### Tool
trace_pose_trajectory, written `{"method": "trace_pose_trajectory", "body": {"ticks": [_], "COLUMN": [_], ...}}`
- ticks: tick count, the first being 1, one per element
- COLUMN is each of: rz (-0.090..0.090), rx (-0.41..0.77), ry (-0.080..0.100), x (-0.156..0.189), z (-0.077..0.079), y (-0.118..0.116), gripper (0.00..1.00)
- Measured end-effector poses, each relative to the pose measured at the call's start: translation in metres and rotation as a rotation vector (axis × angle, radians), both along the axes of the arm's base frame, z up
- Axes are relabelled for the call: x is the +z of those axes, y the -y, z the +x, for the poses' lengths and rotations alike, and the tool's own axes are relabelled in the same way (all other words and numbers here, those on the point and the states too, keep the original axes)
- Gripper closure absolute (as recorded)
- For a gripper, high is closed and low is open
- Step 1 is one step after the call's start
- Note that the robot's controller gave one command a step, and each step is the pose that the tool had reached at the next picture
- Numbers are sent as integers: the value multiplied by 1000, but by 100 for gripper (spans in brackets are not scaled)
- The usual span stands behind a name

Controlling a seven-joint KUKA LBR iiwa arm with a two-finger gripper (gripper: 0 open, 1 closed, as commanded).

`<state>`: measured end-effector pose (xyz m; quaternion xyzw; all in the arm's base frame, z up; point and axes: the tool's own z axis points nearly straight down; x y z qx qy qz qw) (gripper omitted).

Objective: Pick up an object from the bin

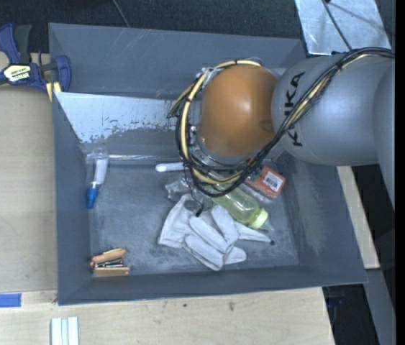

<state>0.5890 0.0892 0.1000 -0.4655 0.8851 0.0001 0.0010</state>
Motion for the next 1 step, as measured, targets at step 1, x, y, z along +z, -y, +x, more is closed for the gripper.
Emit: {"method": "trace_pose_trajectory", "body": {"ticks": [1], "rz": [0], "rx": [0], "ry": [3], "x": [9], "z": [1], "y": [0], "gripper": [100]}}
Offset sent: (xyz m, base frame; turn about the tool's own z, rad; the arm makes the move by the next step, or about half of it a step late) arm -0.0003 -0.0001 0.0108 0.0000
